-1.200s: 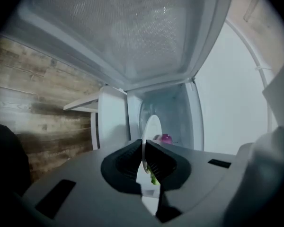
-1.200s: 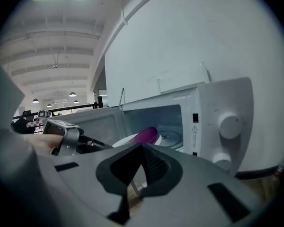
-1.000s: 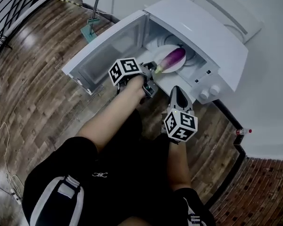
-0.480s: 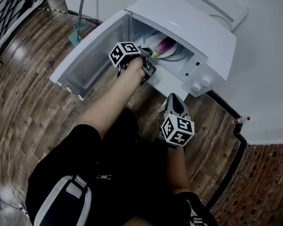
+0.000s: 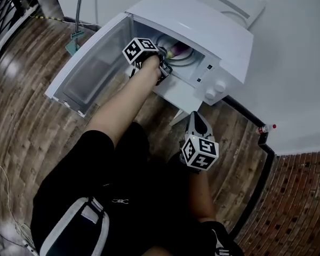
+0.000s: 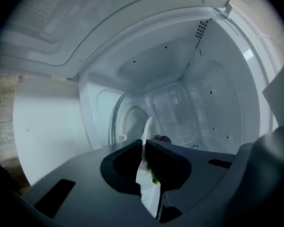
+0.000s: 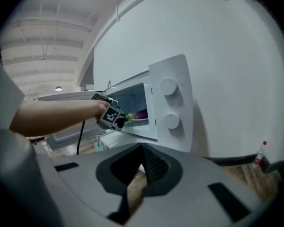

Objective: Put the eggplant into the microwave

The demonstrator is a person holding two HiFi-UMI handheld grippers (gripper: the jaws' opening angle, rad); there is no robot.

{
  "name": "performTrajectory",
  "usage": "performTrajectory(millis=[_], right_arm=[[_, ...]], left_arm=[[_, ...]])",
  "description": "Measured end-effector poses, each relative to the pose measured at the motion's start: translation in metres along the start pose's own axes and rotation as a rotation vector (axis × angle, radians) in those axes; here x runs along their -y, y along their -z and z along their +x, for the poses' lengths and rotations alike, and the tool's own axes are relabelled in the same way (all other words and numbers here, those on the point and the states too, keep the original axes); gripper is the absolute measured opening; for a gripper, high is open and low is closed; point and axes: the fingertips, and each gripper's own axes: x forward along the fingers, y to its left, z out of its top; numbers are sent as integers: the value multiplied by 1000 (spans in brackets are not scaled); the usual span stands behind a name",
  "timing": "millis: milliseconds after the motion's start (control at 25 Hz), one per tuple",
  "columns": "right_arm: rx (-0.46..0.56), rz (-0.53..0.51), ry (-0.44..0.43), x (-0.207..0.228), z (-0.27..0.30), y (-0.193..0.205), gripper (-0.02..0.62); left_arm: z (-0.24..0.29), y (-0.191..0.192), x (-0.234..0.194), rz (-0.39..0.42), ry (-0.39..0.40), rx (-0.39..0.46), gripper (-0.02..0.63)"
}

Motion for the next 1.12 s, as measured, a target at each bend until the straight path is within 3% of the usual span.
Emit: performTrajectory(millis=[160, 280, 440, 600, 720, 840, 880, 920, 960, 1120], right_arm=[[0, 3, -7, 2, -5, 3, 5], [-5, 2, -17, -1, -8, 6, 5], [-4, 0, -18, -4, -11, 11, 5], [-10, -1, -17, -4, -10, 13, 5], [-14, -7, -23, -7, -8, 14, 5], [-11, 3, -25, -7, -3, 14, 5], [-9, 6, -26, -7, -1, 14, 5], [-6, 8, -28, -7, 1, 13, 5], [-3, 10, -31, -8, 3, 12, 5], [32, 21, -54, -16, 14, 2, 5]], left_arm=[[6, -6, 6, 177, -48, -2, 26], [6, -17, 7, 360, -118, 31, 106], [2, -31, 6, 543, -177, 99, 194], [6, -45, 11, 808, -178, 178, 280], [0, -52, 18, 947, -159, 226, 288], [-22, -60, 33, 1023, -151, 328, 270], [-32, -61, 37, 1045, -150, 362, 188], [-42, -60, 39, 1071, -147, 387, 65], [-52, -57, 40, 1098, -137, 398, 0], [-86, -29, 38, 1168, -44, 338, 0]])
